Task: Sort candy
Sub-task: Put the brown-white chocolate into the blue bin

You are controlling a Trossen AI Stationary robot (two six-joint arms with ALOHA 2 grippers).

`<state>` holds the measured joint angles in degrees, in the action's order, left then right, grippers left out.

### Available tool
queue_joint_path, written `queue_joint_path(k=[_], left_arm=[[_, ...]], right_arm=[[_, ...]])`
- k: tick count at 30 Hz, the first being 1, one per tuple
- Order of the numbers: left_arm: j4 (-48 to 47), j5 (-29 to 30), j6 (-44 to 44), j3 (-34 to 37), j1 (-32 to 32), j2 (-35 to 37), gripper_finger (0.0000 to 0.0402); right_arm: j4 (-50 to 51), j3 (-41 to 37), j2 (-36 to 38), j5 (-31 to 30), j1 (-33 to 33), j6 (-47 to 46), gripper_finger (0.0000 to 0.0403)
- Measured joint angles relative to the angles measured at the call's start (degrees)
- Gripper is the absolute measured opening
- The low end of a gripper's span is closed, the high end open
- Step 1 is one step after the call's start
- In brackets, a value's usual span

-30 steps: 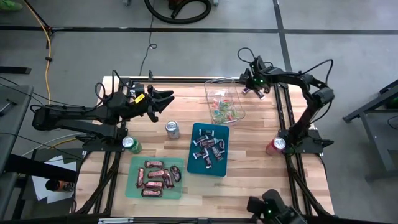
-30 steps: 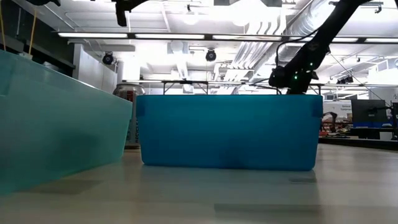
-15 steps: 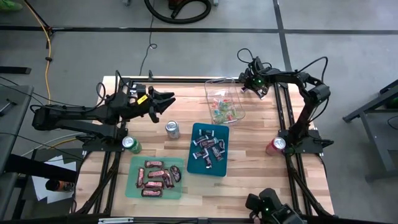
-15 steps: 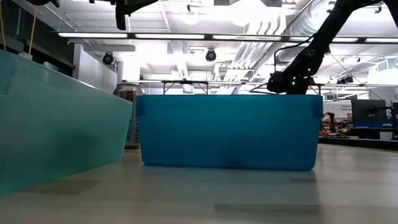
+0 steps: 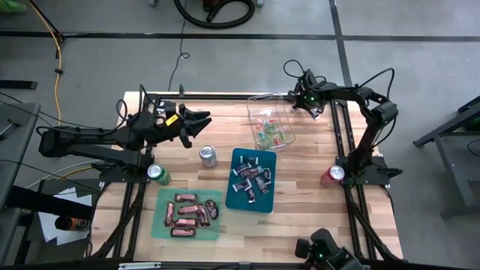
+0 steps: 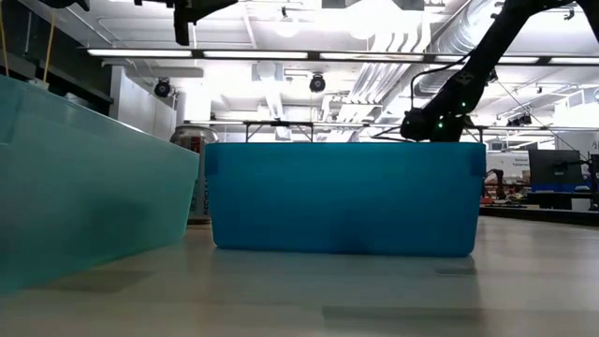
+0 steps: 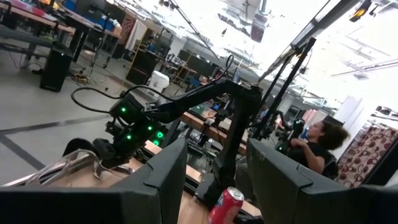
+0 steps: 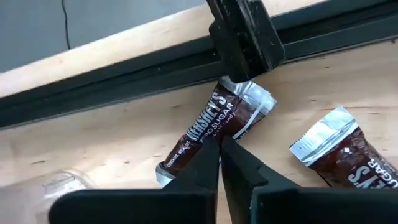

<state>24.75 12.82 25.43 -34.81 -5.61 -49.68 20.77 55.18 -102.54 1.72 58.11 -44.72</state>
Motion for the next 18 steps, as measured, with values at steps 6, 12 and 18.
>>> queue_joint_path(k=[6,12,18], left_arm=[[-0.06,-0.09,0.00,0.00,0.00,0.00,0.0152],[-0.10,-0.35,-0.02,-0.02,0.00,0.14,0.0152],[-0.08,-0.39,-0.02,-0.02,0.00,0.14,0.0152]], right_arm=[[1.77,-0.28,1.44,1.38,-0.57,2.53,0.0002],[7.83,-0.37,10.25,2.04,-2.71,7.88,0.0000],[13.98,-0.37,21.64,2.02,-4.94,10.84,0.0000]])
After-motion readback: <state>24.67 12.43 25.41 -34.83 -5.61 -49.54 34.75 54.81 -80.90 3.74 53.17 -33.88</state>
